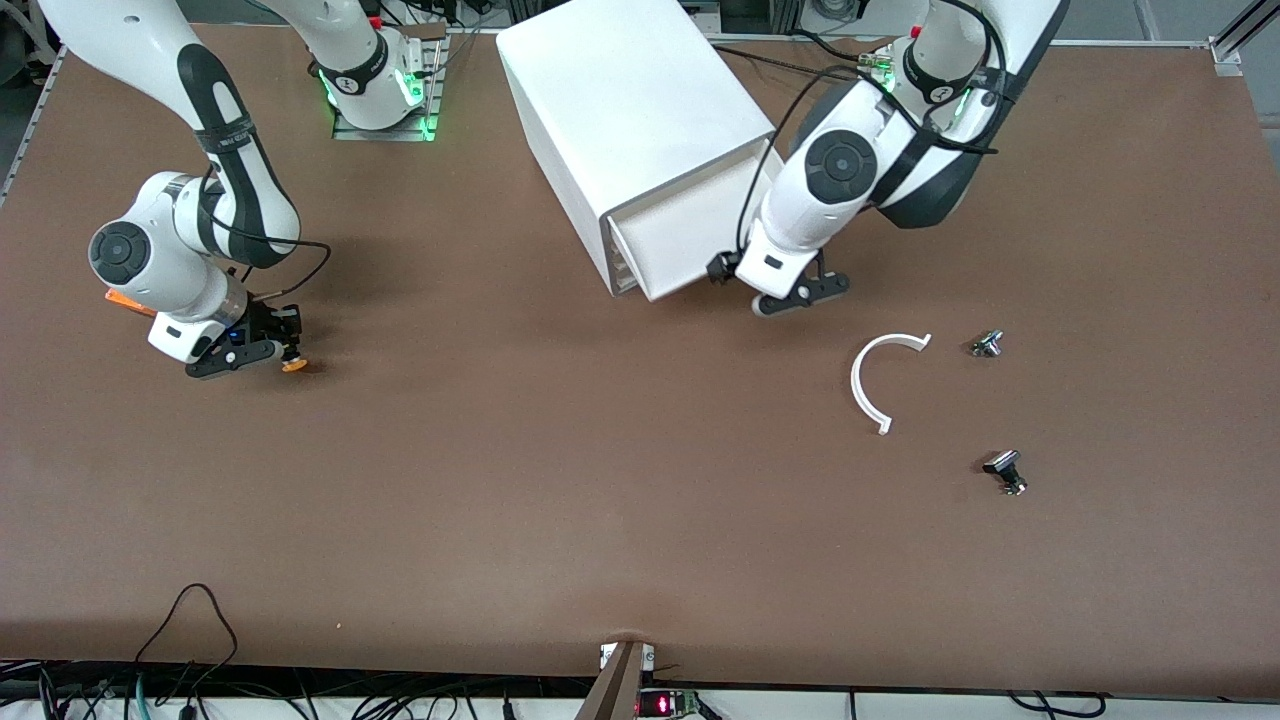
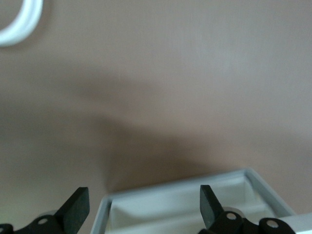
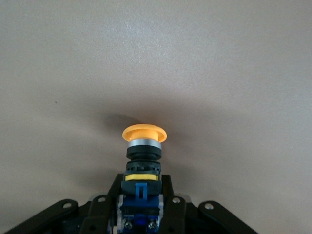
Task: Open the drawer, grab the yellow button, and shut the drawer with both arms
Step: 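Push the drawer shut with the left gripper while the right gripper holds the button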
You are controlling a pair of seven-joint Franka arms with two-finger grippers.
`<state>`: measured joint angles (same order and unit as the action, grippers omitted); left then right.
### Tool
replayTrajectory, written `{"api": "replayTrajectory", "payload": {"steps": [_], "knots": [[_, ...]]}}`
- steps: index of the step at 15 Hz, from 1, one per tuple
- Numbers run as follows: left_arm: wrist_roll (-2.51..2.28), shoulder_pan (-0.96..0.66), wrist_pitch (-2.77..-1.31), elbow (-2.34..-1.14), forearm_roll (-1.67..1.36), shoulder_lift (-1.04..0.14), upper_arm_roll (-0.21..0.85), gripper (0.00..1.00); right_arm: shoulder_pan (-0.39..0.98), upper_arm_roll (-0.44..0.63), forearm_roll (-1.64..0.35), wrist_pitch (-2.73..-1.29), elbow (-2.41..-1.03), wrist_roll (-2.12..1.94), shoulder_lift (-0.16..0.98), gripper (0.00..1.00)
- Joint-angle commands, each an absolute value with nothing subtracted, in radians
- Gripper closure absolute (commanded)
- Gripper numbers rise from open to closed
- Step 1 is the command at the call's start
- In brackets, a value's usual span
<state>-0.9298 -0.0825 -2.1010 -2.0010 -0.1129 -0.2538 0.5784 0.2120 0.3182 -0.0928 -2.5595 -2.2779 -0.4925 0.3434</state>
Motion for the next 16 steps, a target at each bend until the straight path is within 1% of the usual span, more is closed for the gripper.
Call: {"api": "replayTrajectory", "payload": {"steps": [1,3,5,6,7,8,9,11,12,14,16], "knots": [[-0.933,-0.075,-2.020,-2.022,-0.207,-0.215,0.633,0.00,0.195,0.301,-0.080,-2.592,-2.292,-0.502,0.362,0.66],[-0.933,-0.075,-1.996,-2.023,-0.219,-0.215,0.659,0.00,0.196,0.301,-0.080,-2.589,-2.290,-0.503,0.367,0.63],[-0.931,-0.075,-1.990,-2.031,-0.228,-0.213,0.670,0.00,0.196,0.302,-0.080,-2.577,-2.290,-0.502,0.365,0.54],[-0.927,-0.075,-1.990,-2.037,-0.265,-0.213,0.681,0.00,0.196,0.301,-0.080,-2.562,-2.289,-0.496,0.361,0.47],[-0.920,-0.075,-1.990,-2.048,-0.305,-0.213,0.684,0.00,0.196,0.301,-0.081,-2.545,-2.284,-0.485,0.354,0.30],[-0.920,-0.075,-1.990,-2.057,-0.337,-0.213,0.689,0.00,0.196,0.301,-0.084,-2.536,-2.280,-0.482,0.347,0.04],[-0.920,-0.075,-1.990,-2.063,-0.353,-0.213,0.702,0.00,0.196,0.301,-0.093,-2.530,-2.278,-0.476,0.341,0.00],[-0.920,-0.075,-1.988,-2.063,-0.354,-0.209,0.713,0.00,0.196,0.299,-0.098,-2.528,-2.260,-0.407,0.330,0.00],[-0.919,-0.069,-1.988,-2.063,-0.354,-0.209,0.712,0.00,0.196,0.295,-0.098,-2.504,-2.249,-0.375,0.318,0.00],[-0.916,-0.049,-1.991,-2.063,-0.350,-0.209,0.698,0.00,0.196,0.295,-0.100,-2.410,-2.197,-0.359,0.296,0.00],[-0.898,-0.014,-2.002,-2.057,-0.347,-0.209,0.642,0.00,0.198,0.295,-0.098,-2.312,-2.117,-0.362,0.293,0.00]]}}
